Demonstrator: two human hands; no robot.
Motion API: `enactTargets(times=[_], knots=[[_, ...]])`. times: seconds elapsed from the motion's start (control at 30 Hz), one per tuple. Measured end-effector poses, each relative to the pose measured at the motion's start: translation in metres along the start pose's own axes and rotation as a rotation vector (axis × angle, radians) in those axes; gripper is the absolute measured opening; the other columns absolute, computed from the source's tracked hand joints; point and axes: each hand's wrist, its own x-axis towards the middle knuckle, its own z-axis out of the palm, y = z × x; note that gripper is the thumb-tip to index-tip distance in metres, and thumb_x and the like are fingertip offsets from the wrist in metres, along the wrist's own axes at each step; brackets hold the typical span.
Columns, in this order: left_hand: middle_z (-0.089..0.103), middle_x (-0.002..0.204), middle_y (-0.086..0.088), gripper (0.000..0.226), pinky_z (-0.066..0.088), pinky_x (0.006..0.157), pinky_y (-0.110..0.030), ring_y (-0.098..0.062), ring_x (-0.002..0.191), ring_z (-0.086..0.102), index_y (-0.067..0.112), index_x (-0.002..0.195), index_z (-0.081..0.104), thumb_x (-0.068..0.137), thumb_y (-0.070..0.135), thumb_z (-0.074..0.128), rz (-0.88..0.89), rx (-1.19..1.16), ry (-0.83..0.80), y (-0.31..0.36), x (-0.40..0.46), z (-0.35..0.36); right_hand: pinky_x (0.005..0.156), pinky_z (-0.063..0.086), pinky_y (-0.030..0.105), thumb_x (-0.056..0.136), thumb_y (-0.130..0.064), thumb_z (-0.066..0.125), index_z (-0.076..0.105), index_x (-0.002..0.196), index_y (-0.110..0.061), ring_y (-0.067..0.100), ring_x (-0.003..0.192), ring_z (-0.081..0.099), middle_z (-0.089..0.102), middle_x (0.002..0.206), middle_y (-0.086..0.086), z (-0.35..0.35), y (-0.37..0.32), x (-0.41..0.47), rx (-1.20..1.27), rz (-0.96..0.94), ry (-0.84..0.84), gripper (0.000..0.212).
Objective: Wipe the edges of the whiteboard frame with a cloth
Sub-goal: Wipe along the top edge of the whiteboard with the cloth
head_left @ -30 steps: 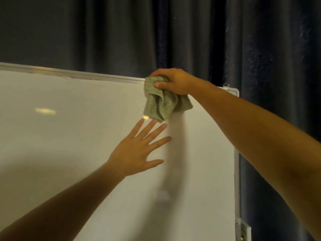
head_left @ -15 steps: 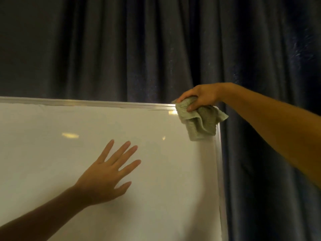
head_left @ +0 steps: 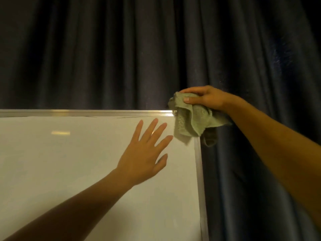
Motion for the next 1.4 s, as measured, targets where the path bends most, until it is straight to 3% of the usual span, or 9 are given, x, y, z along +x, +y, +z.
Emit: enactTargets(times=[0.1, 0.17, 0.4, 0.6, 0.77, 0.93, 1.13, 1.23, 1.4], knots=[[0.023, 0.174, -0.006, 0.065, 0.016, 0.128, -0.067, -0.033, 0.163, 0.015, 0.032, 0.163, 0.029, 0.106, 0.063, 0.021, -0.019, -0.006, 0.016, 0.001, -0.001, 0.006, 0.09, 0.059, 0.036, 0.092, -0.031, 0.071, 0.065, 0.13, -0.03, 0.016, 0.107, 0.07, 0.071, 0.12, -0.001, 0.047, 0.032, -0.011, 0.237, -0.05, 0.133, 0.038], [0.022, 0.174, -0.006, 0.065, 0.017, 0.127, -0.068, -0.034, 0.162, 0.016, 0.032, 0.163, 0.029, 0.107, 0.063, 0.021, -0.031, -0.015, 0.017, 0.003, -0.001, 0.01, 0.092, 0.057, 0.031, 0.094, -0.026, 0.069, 0.06, 0.136, -0.029, 0.012, 0.11, 0.068, 0.069, 0.124, -0.003, 0.069, 0.047, -0.018, 0.351, -0.118, 0.272, 0.043], [0.024, 0.174, -0.008, 0.066, 0.021, 0.125, -0.07, -0.037, 0.161, 0.02, 0.031, 0.161, 0.035, 0.107, 0.062, 0.015, -0.018, 0.021, 0.027, -0.001, 0.0, 0.001, 0.104, 0.05, 0.031, 0.101, -0.043, 0.053, 0.048, 0.142, -0.046, 0.002, 0.12, 0.057, 0.059, 0.134, -0.012, 0.113, 0.058, -0.018, 0.152, -0.25, 0.704, 0.041], [0.021, 0.175, -0.008, 0.065, 0.016, 0.127, -0.069, -0.036, 0.162, 0.015, 0.032, 0.161, 0.036, 0.107, 0.062, 0.014, -0.009, 0.027, 0.03, -0.007, -0.005, -0.011, 0.106, 0.048, 0.032, 0.103, -0.043, 0.048, 0.049, 0.141, -0.044, 0.002, 0.121, 0.055, 0.058, 0.134, -0.009, 0.116, 0.054, -0.021, 0.079, -0.282, 0.732, 0.038], [0.016, 0.176, -0.009, 0.067, 0.014, 0.127, -0.069, -0.037, 0.163, 0.01, 0.033, 0.163, 0.028, 0.106, 0.062, 0.009, -0.015, 0.049, 0.007, -0.009, -0.008, -0.017, 0.088, 0.04, 0.004, 0.107, -0.036, 0.041, 0.045, 0.145, -0.039, -0.005, 0.11, 0.052, 0.056, 0.134, -0.004, 0.131, 0.049, -0.031, 0.059, -0.206, 0.827, 0.039], [0.008, 0.177, -0.01, 0.067, 0.012, 0.127, -0.069, -0.037, 0.164, 0.004, 0.032, 0.165, 0.016, 0.106, 0.062, 0.006, -0.02, 0.074, -0.025, -0.013, -0.014, -0.021, 0.084, 0.038, -0.003, 0.107, -0.028, 0.043, 0.041, 0.148, -0.039, -0.023, 0.106, 0.049, 0.052, 0.123, -0.018, 0.149, 0.046, -0.053, 0.129, -0.193, 0.854, 0.043], [0.001, 0.178, -0.009, 0.069, 0.009, 0.128, -0.069, -0.036, 0.164, -0.002, 0.03, 0.167, 0.018, 0.107, 0.061, 0.006, -0.055, 0.026, -0.062, -0.006, -0.024, -0.027, 0.099, 0.036, 0.005, 0.105, -0.019, 0.046, 0.05, 0.142, -0.037, -0.007, 0.119, 0.046, 0.058, 0.136, -0.004, 0.212, 0.076, -0.13, 0.108, -0.116, 0.771, 0.041], [0.0, 0.177, -0.008, 0.072, 0.009, 0.128, -0.069, -0.036, 0.164, -0.002, 0.03, 0.167, 0.017, 0.105, 0.063, 0.002, -0.083, -0.03, -0.103, 0.001, -0.022, -0.033, 0.098, 0.052, 0.021, 0.106, -0.015, 0.048, 0.052, 0.134, -0.044, -0.003, 0.115, 0.058, 0.06, 0.129, -0.009, 0.229, 0.086, -0.157, 0.283, -0.058, 0.732, 0.041], [-0.001, 0.177, -0.005, 0.078, 0.009, 0.128, -0.066, -0.034, 0.164, -0.003, 0.032, 0.166, 0.02, 0.102, 0.066, -0.005, -0.055, -0.059, -0.16, 0.006, -0.015, -0.045, 0.102, 0.052, 0.032, 0.101, -0.034, 0.057, 0.042, 0.141, -0.048, 0.001, 0.122, 0.055, 0.053, 0.139, -0.011, 0.218, 0.089, -0.159, 0.232, -0.022, 0.785, 0.045]])
